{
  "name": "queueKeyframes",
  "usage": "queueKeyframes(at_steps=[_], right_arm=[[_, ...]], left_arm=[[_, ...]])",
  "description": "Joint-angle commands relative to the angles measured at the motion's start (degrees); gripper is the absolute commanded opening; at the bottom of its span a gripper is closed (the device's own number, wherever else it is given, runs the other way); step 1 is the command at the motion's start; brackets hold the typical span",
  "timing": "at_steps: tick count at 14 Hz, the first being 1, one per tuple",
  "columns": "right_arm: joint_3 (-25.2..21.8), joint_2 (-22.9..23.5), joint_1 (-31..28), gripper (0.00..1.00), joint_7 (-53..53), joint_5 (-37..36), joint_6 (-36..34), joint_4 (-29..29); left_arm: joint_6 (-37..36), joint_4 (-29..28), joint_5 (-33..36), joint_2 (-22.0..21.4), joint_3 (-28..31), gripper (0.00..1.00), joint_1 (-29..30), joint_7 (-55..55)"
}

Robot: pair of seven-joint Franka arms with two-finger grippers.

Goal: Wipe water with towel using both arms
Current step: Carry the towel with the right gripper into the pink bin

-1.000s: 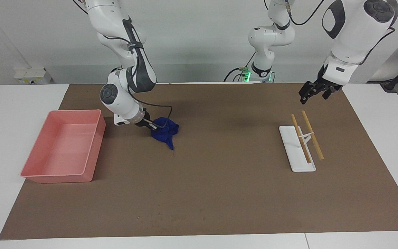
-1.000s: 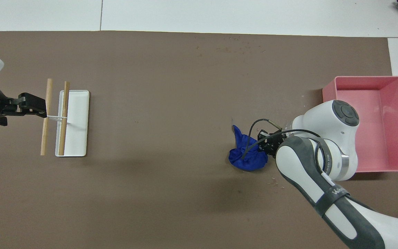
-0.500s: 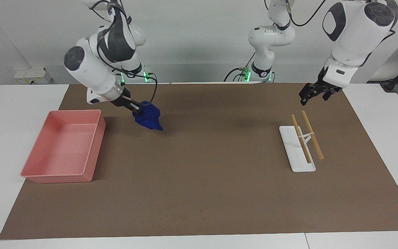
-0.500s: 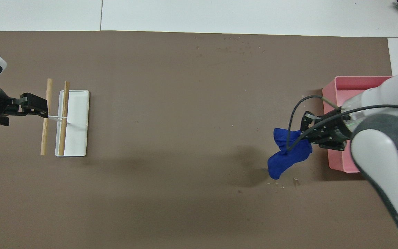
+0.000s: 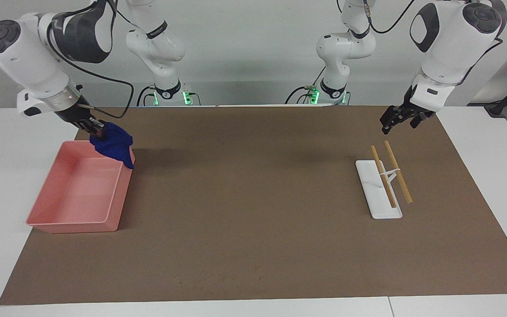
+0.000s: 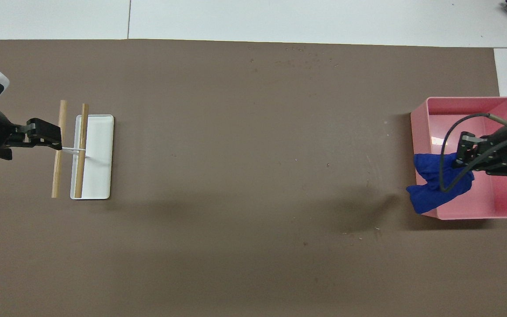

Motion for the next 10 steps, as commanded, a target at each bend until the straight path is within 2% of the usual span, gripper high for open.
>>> queueKeyframes(at_steps=[1, 5, 8, 9, 10], right_arm=[[0.8, 0.9, -4.1, 0.00, -10.3, -3.4, 5.5, -0.3], [0.8, 2.2, -8.3, 0.00, -18.3, -5.0, 16.6, -7.7], [0.8, 2.2, -8.3, 0.00, -17.8, -5.0, 16.6, -10.6], [0.9, 2.0, -8.2, 0.44, -17.6, -4.9, 16.0, -10.9], [0.9, 2.0, -7.9, 0.95, -16.1, -4.8, 15.6, -10.7]], left_arm=[[0.5, -0.2, 1.1, -0.3, 0.4, 1.00, -0.9, 0.8], [0.9, 0.3, -2.3, -0.3, 0.1, 1.00, -0.9, 0.5], [0.0, 0.1, -2.3, -1.0, -1.7, 1.00, -0.8, 0.7], [-0.2, 0.0, -2.4, -1.0, -2.2, 1.00, -0.5, 0.7], [-0.3, 0.0, -2.4, -1.1, -2.4, 1.00, -0.4, 0.7]])
